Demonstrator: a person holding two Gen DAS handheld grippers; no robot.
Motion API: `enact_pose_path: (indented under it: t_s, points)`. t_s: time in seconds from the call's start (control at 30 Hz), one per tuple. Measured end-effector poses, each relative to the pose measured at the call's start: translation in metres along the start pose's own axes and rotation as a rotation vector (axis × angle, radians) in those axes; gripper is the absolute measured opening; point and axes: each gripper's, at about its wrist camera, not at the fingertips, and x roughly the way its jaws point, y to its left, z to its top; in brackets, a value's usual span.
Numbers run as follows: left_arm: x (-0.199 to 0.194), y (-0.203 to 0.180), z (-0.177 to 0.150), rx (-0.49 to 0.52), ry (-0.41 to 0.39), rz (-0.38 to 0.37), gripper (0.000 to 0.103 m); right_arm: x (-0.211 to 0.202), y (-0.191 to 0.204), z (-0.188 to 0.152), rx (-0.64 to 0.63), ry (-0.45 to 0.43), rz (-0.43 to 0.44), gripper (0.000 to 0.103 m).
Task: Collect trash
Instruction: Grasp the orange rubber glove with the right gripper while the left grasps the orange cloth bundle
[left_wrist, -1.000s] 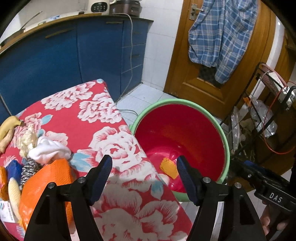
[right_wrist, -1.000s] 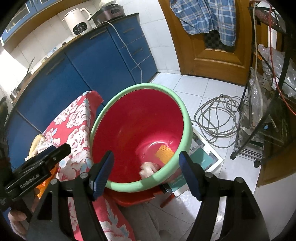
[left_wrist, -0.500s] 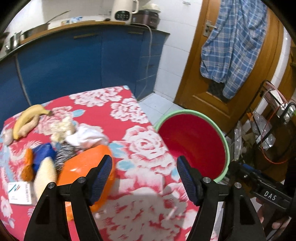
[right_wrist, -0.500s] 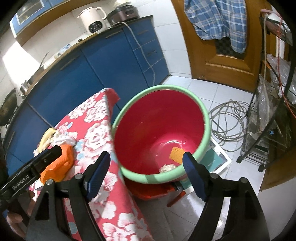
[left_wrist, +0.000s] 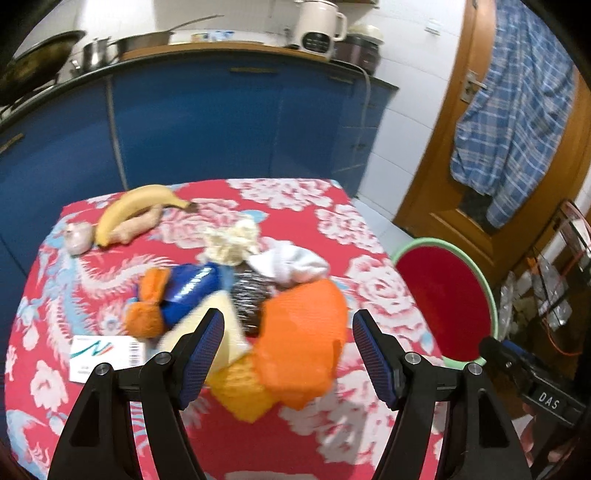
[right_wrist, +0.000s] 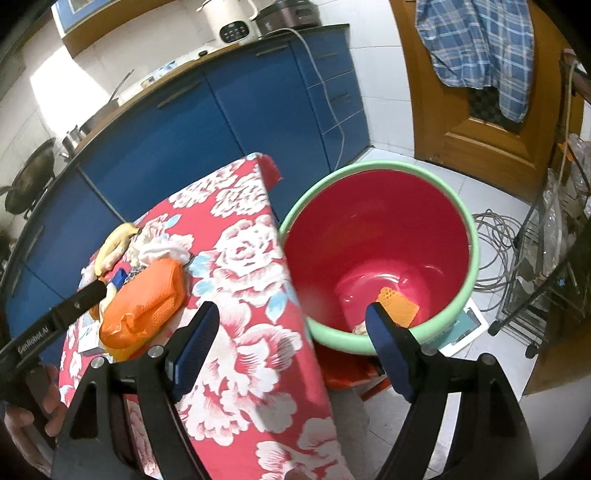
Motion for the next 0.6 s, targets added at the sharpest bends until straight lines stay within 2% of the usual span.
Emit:
enact_pose_path:
  t_s: [0.6]
  points:
    - [0.011,0.087,-0.007,-0.126,0.002,0.158,0.073,0.027,0.063,-0.001,-0.067,0.067,0.071,0.082]
